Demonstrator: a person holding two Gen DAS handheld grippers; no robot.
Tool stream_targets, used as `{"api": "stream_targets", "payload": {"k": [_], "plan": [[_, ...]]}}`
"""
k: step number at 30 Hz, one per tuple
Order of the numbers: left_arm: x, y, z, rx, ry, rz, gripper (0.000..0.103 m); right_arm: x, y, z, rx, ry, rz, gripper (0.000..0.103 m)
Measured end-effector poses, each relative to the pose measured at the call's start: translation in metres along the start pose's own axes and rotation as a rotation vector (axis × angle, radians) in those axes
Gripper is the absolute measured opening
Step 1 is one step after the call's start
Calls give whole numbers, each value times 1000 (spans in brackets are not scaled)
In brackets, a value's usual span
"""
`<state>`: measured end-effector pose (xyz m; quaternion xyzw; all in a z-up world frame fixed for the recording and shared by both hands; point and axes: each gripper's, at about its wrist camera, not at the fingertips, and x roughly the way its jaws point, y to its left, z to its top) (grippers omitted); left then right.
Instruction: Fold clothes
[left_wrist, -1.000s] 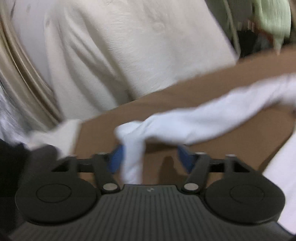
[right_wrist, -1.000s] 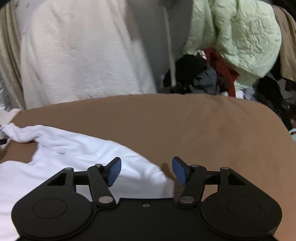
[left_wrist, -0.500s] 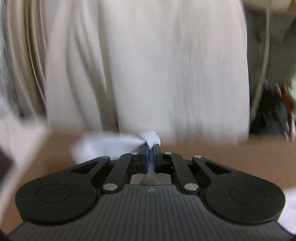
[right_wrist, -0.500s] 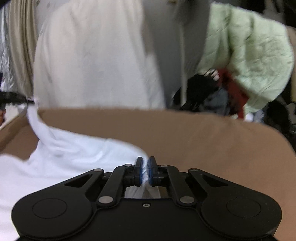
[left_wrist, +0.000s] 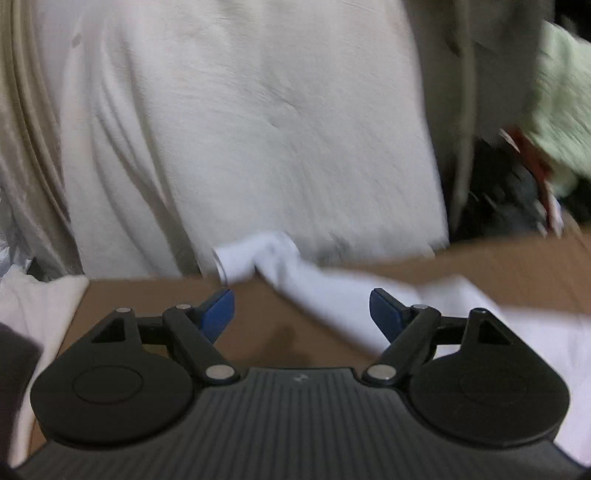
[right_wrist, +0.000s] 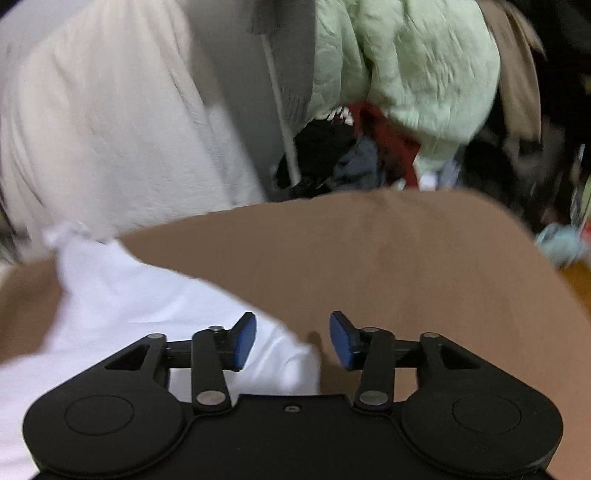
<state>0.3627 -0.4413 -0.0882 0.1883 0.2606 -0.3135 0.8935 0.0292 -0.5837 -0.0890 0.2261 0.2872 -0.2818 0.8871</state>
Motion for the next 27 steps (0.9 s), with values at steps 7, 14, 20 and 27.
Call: {"api": "stream_targets", "payload": {"k": [7,14,20,27], "plan": [[-162,-40,-93,127,-16,-161,80,-113,-21,-39,108,129,38,63],[-287,-83,-177,66,7,-356,80,-217,-65,-139,418,142,-87,71],[-345,-112,-233,116,115,-425,80,-220,-98,-174,707,196,-73,71],[-375,-115,-274,136,235,-345,80,-224,-85,-183,688,186,21,72]]}}
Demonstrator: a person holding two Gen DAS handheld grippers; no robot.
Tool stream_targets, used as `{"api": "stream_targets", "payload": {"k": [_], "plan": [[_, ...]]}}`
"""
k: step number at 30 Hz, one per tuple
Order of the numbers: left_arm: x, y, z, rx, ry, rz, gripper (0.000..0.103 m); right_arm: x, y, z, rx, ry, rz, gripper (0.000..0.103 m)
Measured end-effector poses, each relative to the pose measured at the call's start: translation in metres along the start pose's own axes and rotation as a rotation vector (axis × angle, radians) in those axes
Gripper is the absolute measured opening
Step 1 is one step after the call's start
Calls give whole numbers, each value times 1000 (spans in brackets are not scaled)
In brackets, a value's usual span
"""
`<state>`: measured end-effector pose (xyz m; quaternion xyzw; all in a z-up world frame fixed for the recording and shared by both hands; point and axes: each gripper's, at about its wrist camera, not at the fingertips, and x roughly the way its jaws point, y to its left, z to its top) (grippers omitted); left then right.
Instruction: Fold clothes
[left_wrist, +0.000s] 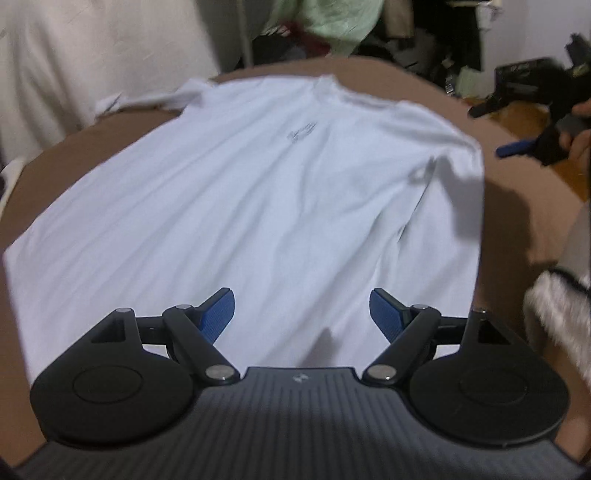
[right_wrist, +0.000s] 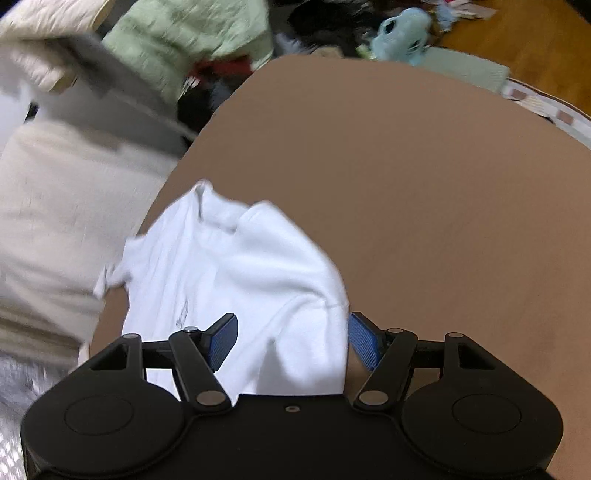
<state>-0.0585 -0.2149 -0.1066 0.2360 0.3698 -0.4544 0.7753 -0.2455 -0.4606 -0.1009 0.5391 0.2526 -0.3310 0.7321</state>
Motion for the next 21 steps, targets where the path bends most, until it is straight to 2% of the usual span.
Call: {"api": "stream_targets", "payload": {"k": [5,9,11,15,21], "plan": [[-9,3,-24,-19,101,6,80,26,0,9,-27,68,-119,74],[-8,-2,-41,42,172,26,89,50,-1,19,-98,132,-215,77],[-3,-6,-48,81,213,37,89,53,-5,24,-77,149,-187,84],[6,-11,-59,121,265,46,94,50,-12,24,-35,146,-143,85],[22,-4,-69,67,296,74,103,40,-12,16,-26,108,-153,85]]}}
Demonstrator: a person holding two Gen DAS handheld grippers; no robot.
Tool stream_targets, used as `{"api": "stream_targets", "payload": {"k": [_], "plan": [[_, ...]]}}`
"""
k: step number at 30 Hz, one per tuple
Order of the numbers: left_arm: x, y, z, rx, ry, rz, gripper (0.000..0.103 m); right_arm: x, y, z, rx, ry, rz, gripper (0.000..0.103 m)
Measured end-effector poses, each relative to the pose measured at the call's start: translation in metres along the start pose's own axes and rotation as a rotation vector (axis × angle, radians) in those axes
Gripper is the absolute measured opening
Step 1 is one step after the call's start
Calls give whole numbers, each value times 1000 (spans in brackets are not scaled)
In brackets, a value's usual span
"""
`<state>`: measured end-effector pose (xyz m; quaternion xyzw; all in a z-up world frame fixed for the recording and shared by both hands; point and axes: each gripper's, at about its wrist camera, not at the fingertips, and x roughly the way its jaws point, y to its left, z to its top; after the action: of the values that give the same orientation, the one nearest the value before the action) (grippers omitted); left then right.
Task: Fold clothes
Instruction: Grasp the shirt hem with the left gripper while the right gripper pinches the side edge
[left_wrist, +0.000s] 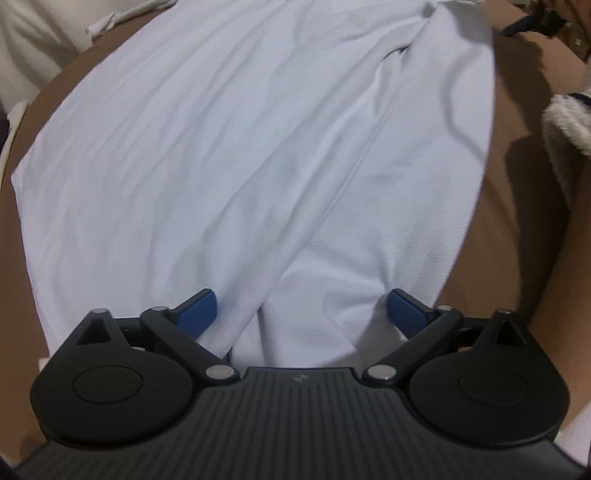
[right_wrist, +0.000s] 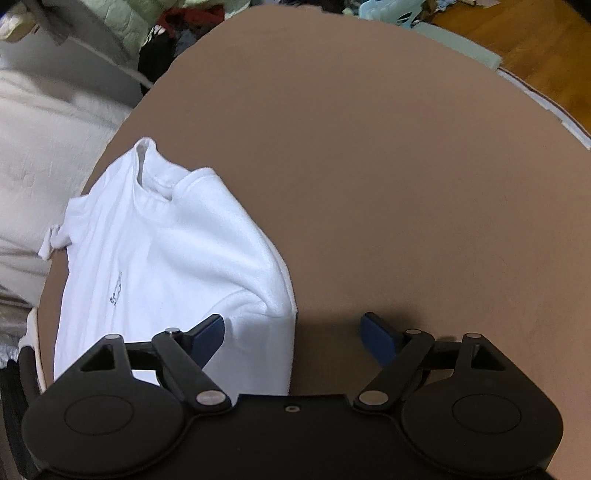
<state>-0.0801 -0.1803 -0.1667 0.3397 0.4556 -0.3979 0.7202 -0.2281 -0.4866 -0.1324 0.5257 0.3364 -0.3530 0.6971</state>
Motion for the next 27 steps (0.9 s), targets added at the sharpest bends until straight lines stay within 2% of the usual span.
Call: {"api": "stream_targets", "payload": {"k": [2,4,6,7,8,10,14,19,22,27], "plan": [[1,4,-2,-16,-14,-13,102,4,3,0,-6,-1,-15,85],[-3,7,-5,-29,-45,-14,80,9,9,-1,-46,4,-38,85],[-10,11,-5,-41,-63,9,40,12,21,-5,-138,-16,-66,62],[-14,14,-4,-53,-64,27,25,13,26,-7,-178,-27,-76,33],[-18,19,-3,-65,-70,34,14,14,31,-9,-202,-35,-78,13],[-30,28,-2,-101,-101,17,11,15,40,-12,-250,-54,-87,11],[-58,36,-3,-120,-184,29,10,-1,48,-19,-317,-112,-112,11],[-85,32,2,-130,-275,31,10,-30,42,-21,-310,-174,-40,10],[-89,35,11,-145,-287,-10,10,-39,33,-17,-291,-183,-11,10],[-94,34,7,-136,-255,-86,10,-26,39,-9,-322,-183,-100,9]]}}
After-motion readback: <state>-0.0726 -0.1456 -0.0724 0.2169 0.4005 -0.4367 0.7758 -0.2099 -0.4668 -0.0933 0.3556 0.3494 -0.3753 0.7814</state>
